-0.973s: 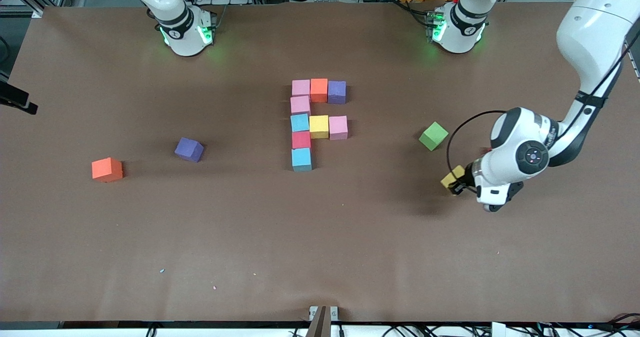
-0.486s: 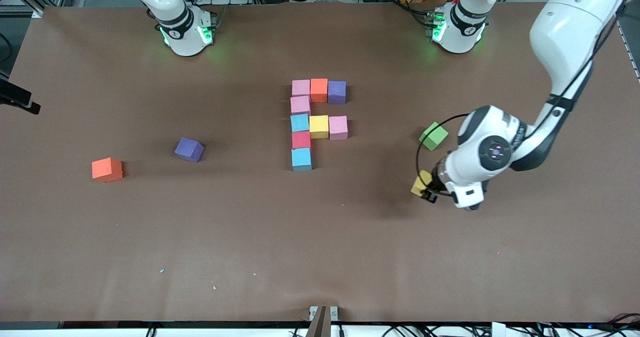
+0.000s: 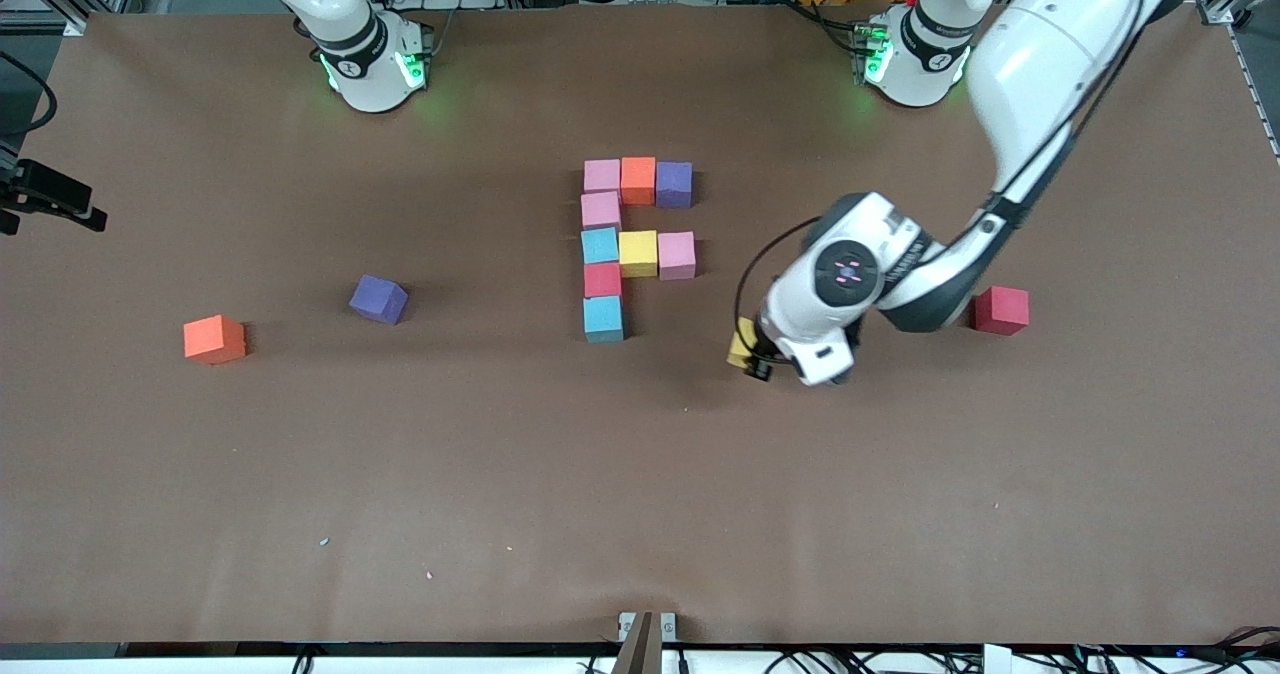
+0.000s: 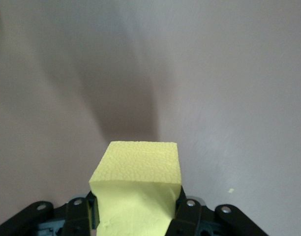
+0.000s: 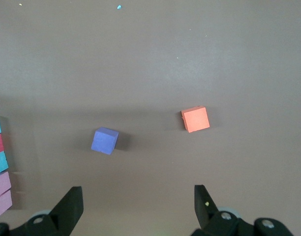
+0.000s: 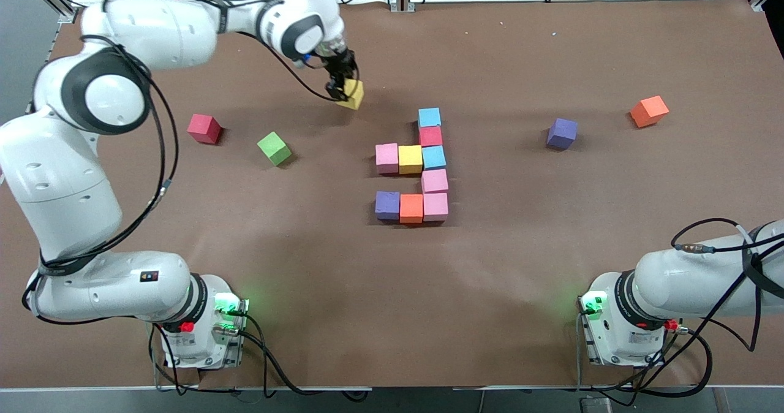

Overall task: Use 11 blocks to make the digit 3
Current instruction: 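Carry the yellow cube with the left gripper to the digit's base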

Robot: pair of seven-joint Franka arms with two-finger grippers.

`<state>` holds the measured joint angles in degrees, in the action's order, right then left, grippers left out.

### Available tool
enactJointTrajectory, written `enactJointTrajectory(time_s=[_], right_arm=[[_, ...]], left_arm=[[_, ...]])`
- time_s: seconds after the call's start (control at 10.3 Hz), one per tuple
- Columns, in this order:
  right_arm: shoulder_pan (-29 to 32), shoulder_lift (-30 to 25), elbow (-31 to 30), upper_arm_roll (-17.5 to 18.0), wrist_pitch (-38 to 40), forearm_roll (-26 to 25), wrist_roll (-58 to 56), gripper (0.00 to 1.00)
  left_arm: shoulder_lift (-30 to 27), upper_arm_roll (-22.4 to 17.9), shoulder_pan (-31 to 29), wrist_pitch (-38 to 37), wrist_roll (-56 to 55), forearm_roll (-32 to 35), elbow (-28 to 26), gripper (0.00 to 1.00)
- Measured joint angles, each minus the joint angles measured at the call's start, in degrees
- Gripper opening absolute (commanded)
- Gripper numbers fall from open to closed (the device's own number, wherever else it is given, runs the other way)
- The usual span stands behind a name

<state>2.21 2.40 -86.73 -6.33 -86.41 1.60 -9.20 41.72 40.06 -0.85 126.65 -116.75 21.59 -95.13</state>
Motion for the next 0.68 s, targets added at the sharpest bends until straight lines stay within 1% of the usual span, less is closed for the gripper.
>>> enactJointTrajectory(time_s=[0.19,0.39,0.68], right_arm=[[0.0,0.0,0.0,-0.1,0.0,-0.2,0.0,1.0],[0.0,0.0,0.0,-0.2,0.1,-0.3,0.0,1.0],[0.0,0.0,0.0,-0.3,0.1,-0.3,0.0,1.0]], left_arm=[[0.6,-1.0,3.8,0.3,-4.2,0.0,0.4,0.0],[1.2,-2.4,6.5,2.6,-8.8,0.0,0.9,0.0],[3.1,-6.0,12.2,3.9,-16.0,0.0,3.7,0.0]])
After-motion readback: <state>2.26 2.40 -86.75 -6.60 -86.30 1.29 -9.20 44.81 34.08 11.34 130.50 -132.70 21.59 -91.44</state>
